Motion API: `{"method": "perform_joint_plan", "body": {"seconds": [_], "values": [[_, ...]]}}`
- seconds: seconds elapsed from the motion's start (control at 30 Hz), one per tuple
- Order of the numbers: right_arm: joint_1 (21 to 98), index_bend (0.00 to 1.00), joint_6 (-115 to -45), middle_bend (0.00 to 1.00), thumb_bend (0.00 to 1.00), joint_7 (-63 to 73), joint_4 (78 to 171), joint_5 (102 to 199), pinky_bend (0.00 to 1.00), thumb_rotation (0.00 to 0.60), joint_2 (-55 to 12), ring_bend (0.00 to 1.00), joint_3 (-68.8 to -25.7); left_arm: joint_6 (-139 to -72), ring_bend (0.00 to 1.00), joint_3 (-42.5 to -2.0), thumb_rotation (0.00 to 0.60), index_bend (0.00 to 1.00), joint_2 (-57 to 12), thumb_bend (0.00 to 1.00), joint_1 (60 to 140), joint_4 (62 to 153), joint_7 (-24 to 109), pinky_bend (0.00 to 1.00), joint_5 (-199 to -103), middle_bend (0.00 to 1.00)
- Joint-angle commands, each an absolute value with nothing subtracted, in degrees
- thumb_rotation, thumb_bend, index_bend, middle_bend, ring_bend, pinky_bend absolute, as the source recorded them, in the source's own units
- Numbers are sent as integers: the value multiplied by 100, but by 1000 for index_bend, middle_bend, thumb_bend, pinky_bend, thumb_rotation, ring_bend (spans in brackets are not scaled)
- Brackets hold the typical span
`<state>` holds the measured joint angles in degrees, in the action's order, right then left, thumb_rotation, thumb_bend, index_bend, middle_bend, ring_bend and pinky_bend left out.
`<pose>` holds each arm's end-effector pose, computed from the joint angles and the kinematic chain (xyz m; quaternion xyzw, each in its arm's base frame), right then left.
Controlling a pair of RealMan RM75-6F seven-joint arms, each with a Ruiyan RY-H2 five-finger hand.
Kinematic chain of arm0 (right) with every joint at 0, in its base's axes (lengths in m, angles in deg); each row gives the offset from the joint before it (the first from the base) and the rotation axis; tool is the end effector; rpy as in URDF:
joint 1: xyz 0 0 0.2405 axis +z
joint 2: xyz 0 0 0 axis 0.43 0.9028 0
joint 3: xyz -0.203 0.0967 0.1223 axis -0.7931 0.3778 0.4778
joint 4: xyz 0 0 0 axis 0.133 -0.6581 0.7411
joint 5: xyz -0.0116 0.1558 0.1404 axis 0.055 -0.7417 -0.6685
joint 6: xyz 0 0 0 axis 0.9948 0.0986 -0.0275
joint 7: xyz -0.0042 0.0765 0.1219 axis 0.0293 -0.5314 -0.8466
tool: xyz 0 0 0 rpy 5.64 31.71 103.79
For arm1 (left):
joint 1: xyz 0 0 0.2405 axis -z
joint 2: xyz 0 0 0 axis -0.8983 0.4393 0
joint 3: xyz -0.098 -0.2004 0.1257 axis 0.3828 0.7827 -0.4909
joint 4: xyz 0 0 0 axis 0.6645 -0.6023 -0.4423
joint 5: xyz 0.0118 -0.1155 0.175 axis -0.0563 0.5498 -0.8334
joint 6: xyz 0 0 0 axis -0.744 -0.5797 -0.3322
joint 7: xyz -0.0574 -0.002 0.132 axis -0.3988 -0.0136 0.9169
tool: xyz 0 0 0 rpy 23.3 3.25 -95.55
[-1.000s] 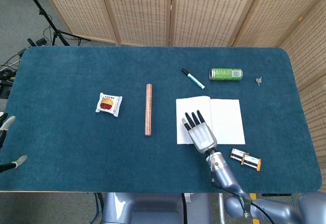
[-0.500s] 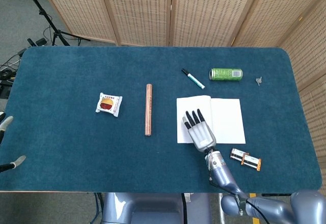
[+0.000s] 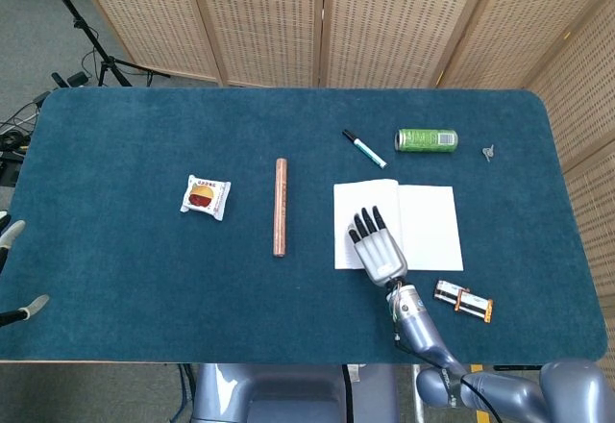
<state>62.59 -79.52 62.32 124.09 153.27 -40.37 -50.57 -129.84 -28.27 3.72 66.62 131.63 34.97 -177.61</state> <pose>-0.1708 -0.3137 -0.0659 0.7973 -0.1535 0.2185 0.5414 -0.3049 0.1664 0.1964 -0.5747 -0.3965 -0.4180 0.5812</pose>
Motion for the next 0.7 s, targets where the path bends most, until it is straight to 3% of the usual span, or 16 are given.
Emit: {"method": "perform_joint_plan", "body": {"seconds": [0.03,0.4,0.7], "values": [[6238,199,-8001,164,684,6143,12429,15377,130,600,-3998,64,-5062,-12993,0,-2832,600,0,373,0,6658,13163,3491,0,-17775,0],[6151,222,-8080,182,815,5555,12831,15455,161,600,-3747,80,-4982,-13030,0,-2842,600,0,375,0,6636,13161,3466,0,-17794,0],[6017,228,-7972,182,827,4879,13042,15230,178,600,-3652,91,-4889,-13053,0,-2851,600,0,363,0,6623,13169,3488,0,-17813,0]]}}
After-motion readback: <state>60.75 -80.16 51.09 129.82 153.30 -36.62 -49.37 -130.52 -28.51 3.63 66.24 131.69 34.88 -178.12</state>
